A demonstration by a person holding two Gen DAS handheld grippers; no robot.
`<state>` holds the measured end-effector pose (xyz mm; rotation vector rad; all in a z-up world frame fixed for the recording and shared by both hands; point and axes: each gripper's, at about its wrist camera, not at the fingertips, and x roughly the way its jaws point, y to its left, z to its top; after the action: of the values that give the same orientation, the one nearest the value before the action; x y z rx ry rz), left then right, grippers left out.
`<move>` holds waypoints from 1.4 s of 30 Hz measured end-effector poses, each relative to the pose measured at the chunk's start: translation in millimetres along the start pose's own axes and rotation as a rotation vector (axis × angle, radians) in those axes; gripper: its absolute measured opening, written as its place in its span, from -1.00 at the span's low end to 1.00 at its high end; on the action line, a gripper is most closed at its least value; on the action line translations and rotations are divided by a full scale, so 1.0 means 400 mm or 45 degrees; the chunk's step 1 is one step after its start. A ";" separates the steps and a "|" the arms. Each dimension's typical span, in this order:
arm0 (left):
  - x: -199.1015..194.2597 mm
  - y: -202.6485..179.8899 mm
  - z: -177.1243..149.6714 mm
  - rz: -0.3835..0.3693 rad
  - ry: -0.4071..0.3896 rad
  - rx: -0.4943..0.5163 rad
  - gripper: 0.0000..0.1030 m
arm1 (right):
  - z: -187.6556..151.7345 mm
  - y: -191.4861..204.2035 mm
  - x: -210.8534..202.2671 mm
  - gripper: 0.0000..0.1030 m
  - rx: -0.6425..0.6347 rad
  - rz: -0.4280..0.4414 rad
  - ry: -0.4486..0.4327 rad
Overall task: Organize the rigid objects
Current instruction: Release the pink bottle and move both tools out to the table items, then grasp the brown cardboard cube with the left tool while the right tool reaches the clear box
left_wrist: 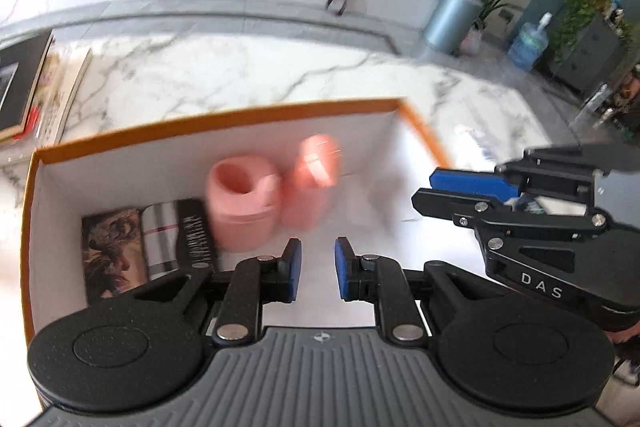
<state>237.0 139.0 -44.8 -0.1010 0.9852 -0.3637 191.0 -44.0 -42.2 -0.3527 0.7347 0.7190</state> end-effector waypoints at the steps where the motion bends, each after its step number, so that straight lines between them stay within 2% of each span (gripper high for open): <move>1: -0.014 -0.025 -0.001 -0.013 -0.018 0.020 -0.61 | -0.012 -0.010 -0.025 -0.72 0.035 -0.018 -0.025; 3: -0.034 -0.078 -0.004 -0.038 -0.043 0.076 -0.61 | -0.015 -0.014 -0.059 -0.71 0.099 -0.045 -0.065; 7: -0.044 -0.200 -0.009 -0.087 -0.062 0.240 -0.61 | -0.088 -0.077 -0.147 -0.71 0.234 -0.128 -0.074; 11: -0.005 -0.323 -0.012 -0.120 -0.029 0.438 -0.60 | -0.169 -0.188 -0.192 -0.59 0.393 -0.218 -0.014; 14: 0.044 -0.404 -0.014 -0.107 0.018 0.583 -0.52 | -0.243 -0.250 -0.199 -0.58 0.486 -0.272 0.024; 17: 0.108 -0.470 -0.019 -0.067 0.069 0.717 -0.31 | -0.279 -0.295 -0.180 -0.57 0.595 -0.288 0.056; 21: 0.201 -0.522 -0.041 0.020 0.151 0.854 0.17 | -0.325 -0.339 -0.153 -0.50 0.729 -0.234 0.060; 22: 0.223 -0.526 -0.041 0.036 0.178 0.850 0.20 | -0.330 -0.351 -0.143 -0.41 0.759 -0.211 0.055; 24: 0.249 -0.527 -0.037 0.031 0.214 0.762 0.31 | -0.337 -0.365 -0.123 -0.41 0.813 -0.162 0.039; 25: 0.263 -0.523 -0.027 0.021 0.236 0.676 0.45 | -0.343 -0.372 -0.120 -0.42 0.826 -0.155 0.035; 26: 0.271 -0.520 -0.015 0.016 0.256 0.586 0.48 | -0.346 -0.378 -0.115 -0.42 0.831 -0.178 0.034; 29: 0.301 -0.504 0.024 0.019 0.316 0.276 0.62 | -0.358 -0.396 -0.111 -0.40 0.806 -0.343 0.061; 31: 0.322 -0.496 0.041 0.050 0.343 0.117 0.72 | -0.378 -0.426 -0.108 -0.40 0.892 -0.308 0.049; 33: 0.350 -0.494 0.052 0.120 0.367 0.007 0.72 | -0.392 -0.445 -0.102 -0.40 0.954 -0.259 0.035; 36: 0.383 -0.499 0.054 0.210 0.380 -0.042 0.72 | -0.390 -0.436 -0.086 -0.40 0.917 -0.236 0.026; 42: 0.435 -0.510 0.034 0.339 0.465 -0.039 0.72 | -0.389 -0.427 -0.061 -0.40 0.873 -0.188 0.021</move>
<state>283.0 -113.0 -125.4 0.0719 1.3481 -0.1225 223.1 -258.4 -125.3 0.2116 0.9121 0.2927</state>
